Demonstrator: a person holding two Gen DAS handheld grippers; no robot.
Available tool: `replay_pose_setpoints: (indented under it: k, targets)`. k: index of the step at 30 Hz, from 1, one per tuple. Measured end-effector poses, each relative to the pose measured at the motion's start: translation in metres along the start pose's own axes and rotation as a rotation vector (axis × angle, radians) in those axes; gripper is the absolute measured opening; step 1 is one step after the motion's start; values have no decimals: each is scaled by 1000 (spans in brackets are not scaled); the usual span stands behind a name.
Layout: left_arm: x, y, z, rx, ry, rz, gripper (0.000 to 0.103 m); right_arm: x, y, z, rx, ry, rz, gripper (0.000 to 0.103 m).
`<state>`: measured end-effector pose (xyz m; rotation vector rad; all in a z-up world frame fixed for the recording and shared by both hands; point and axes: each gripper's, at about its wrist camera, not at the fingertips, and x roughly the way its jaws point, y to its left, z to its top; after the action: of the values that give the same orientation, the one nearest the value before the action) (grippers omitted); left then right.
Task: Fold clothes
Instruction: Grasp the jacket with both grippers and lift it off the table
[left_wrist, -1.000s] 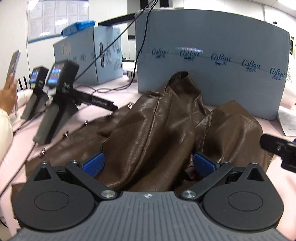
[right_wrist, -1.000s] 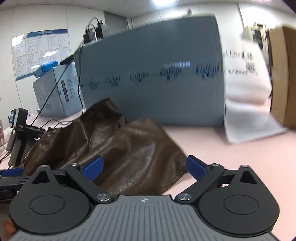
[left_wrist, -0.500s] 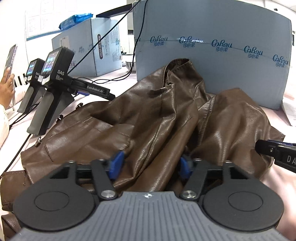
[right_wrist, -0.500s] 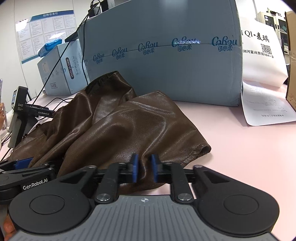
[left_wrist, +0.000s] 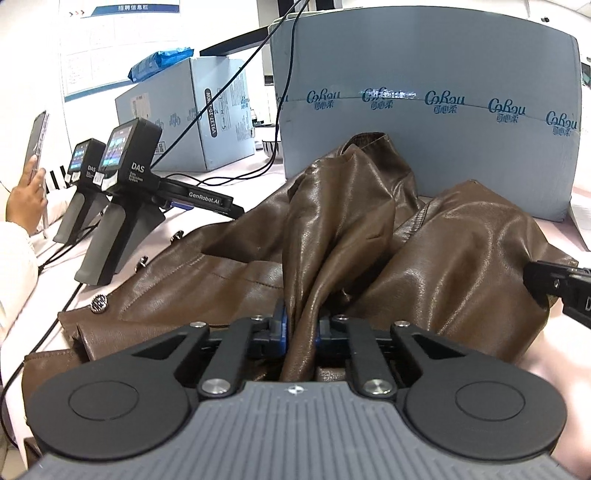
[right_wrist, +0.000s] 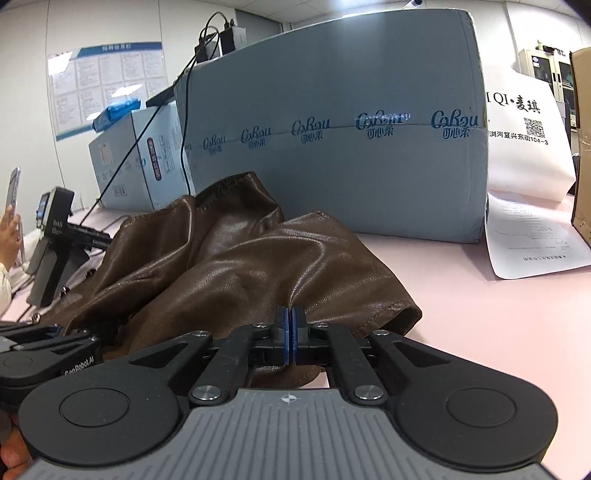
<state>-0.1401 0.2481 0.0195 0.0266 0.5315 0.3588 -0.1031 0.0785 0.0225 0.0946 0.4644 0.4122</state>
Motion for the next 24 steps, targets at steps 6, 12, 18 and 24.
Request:
replay_pose_setpoints:
  k: [6,12,18,24]
  targets:
    - [-13,-1,13,6,-12,14,9,-24,-3,9,32,-42,21,2]
    - [-34,-1,27,4,-54,-5,9,-54,-15,21,69,-111,47,2]
    - [-67,-31,42,35,-131,-84,9,-98,-34,35,46,-181,-69,2]
    - [-93,-81,49,61,-181,-219,9,-151,-69,41,72,-246,-176,2]
